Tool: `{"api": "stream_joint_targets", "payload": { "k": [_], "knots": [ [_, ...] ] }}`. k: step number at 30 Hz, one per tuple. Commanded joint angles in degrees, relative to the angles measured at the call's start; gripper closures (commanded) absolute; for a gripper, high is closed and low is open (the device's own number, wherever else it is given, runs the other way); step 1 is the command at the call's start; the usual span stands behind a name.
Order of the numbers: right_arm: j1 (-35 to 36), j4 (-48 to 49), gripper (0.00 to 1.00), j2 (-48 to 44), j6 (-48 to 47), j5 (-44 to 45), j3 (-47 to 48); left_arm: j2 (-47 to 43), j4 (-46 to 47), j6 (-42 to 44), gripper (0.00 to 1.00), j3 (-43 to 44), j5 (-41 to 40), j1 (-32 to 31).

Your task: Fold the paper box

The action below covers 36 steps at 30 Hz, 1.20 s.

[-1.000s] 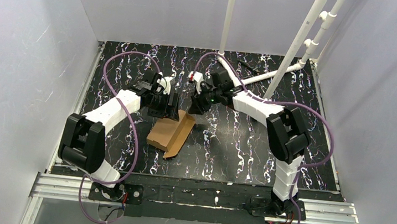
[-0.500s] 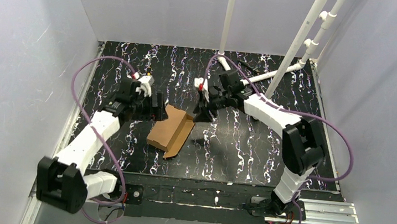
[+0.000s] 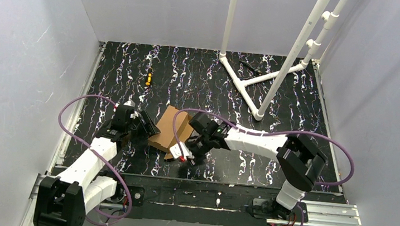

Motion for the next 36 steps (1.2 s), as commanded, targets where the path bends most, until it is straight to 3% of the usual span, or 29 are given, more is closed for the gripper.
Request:
{"api": "stream_joint_targets", "payload": {
  "k": [1, 4, 8, 18, 24, 28, 32, 36],
  "knots": [
    [-6.4, 11.9, 0.73, -0.4, 17.9, 6.0, 1.4, 0.4, 5.3, -0.3, 0.44, -1.1, 3.4, 0.5],
    [-8.6, 16.7, 0.98, 1.6, 26.3, 8.5, 2.4, 1.2, 6.6, -0.1, 0.46, -1.5, 6.0, 0.5],
    [-10.5, 21.0, 0.99, 6.1, 35.5, 13.7, 4.2, 3.4, 9.2, -0.5, 0.47, -2.0, 10.1, 0.5],
    [-11.0, 23.1, 0.99, 12.6, 41.9, 17.9, 10.0, 9.9, 15.5, -2.2, 0.47, -1.8, 18.2, 0.3],
    [-12.4, 20.3, 0.99, 15.2, 40.7, 14.0, 14.4, 9.3, 14.8, -1.8, 0.45, -1.2, 18.2, 0.1],
    [-14.4, 14.0, 0.99, 11.6, 33.9, 11.5, 11.9, 6.3, 10.9, -1.1, 0.39, -0.5, 15.6, 0.1],
    [-16.8, 6.7, 0.83, 2.2, 22.1, 1.5, 7.0, 2.5, 7.8, 0.8, 0.29, 0.0, 12.8, 0.2],
    [-17.2, -7.6, 0.37, -1.6, -5.0, -11.0, 4.0, 0.5, 9.6, 1.3, 0.23, -1.1, 14.2, 0.5]
  ]
}}
